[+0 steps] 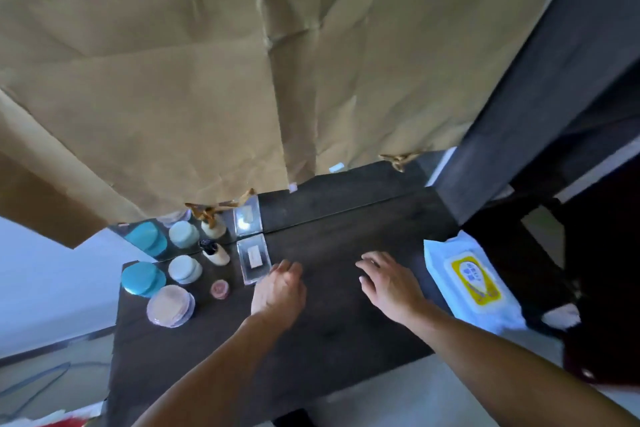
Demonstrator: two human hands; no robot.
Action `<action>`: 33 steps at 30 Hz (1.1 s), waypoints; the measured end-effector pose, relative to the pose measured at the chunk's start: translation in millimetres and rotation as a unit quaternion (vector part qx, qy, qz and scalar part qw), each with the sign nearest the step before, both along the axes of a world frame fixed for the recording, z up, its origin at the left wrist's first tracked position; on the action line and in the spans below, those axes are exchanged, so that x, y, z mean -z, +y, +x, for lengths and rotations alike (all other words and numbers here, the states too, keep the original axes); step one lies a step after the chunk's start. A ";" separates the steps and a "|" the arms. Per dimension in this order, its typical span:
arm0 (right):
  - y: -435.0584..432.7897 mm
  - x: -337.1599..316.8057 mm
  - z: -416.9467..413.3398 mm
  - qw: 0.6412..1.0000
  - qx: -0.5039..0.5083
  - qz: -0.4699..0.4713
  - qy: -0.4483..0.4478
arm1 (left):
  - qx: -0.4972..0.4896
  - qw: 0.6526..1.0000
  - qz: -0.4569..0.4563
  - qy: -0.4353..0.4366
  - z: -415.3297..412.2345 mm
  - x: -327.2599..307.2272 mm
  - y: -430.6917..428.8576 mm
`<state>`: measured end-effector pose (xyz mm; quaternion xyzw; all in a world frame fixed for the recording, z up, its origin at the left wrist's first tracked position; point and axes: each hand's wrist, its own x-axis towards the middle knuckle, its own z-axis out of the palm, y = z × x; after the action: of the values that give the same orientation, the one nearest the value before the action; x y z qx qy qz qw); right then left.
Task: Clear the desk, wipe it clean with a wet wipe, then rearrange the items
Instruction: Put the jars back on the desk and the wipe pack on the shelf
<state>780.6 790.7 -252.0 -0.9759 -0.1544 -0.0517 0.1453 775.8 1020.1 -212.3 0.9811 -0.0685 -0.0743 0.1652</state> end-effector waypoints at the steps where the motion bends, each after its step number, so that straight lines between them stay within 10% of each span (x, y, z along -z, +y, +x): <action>1: -21.6 -4.1 -8.6 1.000 0.011 0.002 -0.005 | 0.003 1.000 -0.007 -0.008 -5.7 -3.4 -23.1; 23: -348.7 -36.4 -43.2 0.977 0.214 0.000 -0.002 | 0.212 0.974 -0.038 -0.064 36.9 -19.6 -372.9; 33: -422.1 -28.6 7.8 0.975 0.217 0.014 0.041 | 0.172 0.981 0.091 -0.010 133.7 -16.1 -456.5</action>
<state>788.4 368.6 -223.4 -0.9853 0.0677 -0.0441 0.1502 909.5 563.6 -196.3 0.9662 -0.2311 -0.0983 0.0589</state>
